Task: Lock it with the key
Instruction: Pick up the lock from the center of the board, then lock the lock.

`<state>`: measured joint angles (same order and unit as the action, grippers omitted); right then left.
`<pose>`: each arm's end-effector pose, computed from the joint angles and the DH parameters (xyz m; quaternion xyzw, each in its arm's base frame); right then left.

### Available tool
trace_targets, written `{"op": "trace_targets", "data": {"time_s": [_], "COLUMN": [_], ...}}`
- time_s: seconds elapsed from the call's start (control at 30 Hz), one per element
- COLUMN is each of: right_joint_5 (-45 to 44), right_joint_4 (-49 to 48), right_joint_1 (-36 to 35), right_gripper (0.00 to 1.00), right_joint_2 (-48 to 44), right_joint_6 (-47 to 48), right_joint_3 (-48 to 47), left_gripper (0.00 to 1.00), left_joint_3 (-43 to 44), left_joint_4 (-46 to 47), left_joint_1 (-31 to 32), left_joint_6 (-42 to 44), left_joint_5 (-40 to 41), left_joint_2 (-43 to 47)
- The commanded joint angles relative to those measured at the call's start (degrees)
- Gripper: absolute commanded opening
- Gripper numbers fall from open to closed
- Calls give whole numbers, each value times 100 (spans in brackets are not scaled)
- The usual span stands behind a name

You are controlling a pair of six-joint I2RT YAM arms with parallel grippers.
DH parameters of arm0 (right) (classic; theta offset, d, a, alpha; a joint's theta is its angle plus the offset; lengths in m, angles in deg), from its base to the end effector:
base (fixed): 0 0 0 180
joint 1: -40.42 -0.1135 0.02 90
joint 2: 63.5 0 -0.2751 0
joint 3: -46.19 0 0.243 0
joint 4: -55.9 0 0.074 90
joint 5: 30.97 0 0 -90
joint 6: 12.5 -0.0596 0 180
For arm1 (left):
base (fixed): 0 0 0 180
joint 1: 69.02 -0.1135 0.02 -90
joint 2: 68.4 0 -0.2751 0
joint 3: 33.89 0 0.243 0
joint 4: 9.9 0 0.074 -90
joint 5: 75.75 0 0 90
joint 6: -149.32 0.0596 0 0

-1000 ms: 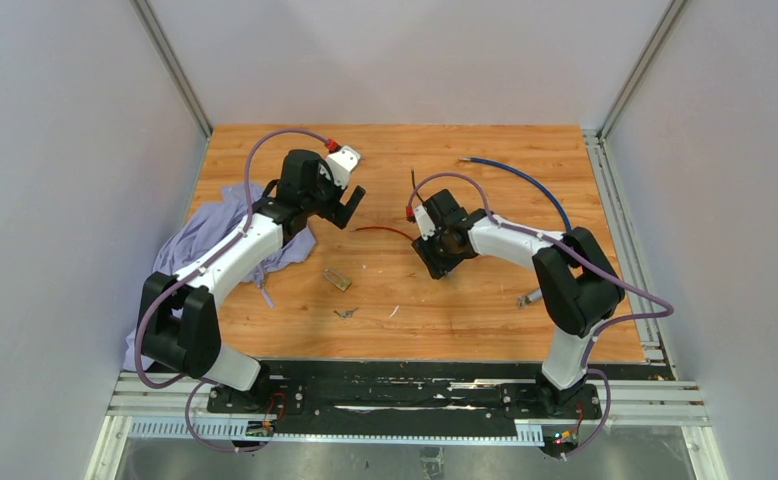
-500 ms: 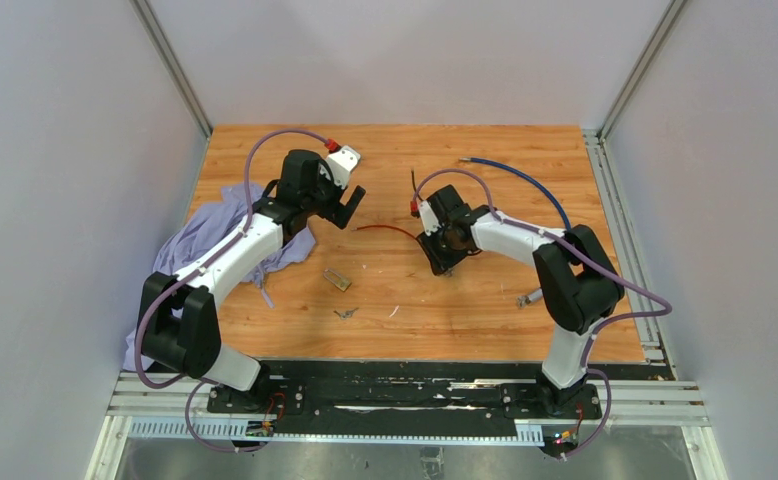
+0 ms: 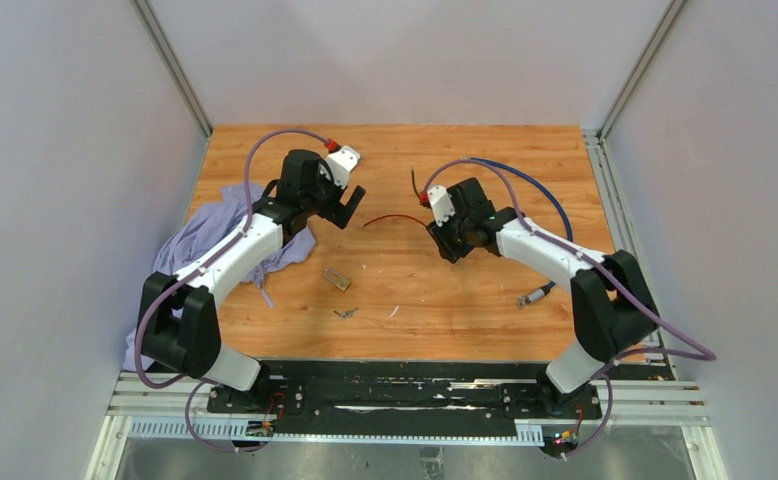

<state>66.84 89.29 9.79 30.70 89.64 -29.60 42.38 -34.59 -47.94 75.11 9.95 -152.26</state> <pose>0.2996 0.1868 0.2066 -0.3645 0.8697 0.1160 0.3119 0.3196 -0.1280 0.2837 0.2939 0.8245 -0.0551 0.4803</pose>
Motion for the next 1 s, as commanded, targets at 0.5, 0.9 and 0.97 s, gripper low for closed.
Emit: {"op": "trace_targets", "data": {"time_s": [0.5, 0.9, 0.97], "right_joint_5": [1352, 2099, 2171], "right_joint_4": [-456, 106, 144], "right_joint_1": [257, 510, 518], "right_gripper": [1, 1, 1], "right_joint_2": [-2099, -2622, -2672], "right_joint_6": [1880, 2294, 2305], "right_joint_3": [524, 406, 406], "left_gripper": [98, 91, 91], "left_joint_3": [387, 854, 845], "left_joint_4": [-580, -1480, -1540], "left_joint_1": [-44, -43, -48], "left_joint_6": [736, 1179, 1265], "left_joint_5": [-2542, -3616, -3623], "left_joint_2": [240, -93, -131]}}
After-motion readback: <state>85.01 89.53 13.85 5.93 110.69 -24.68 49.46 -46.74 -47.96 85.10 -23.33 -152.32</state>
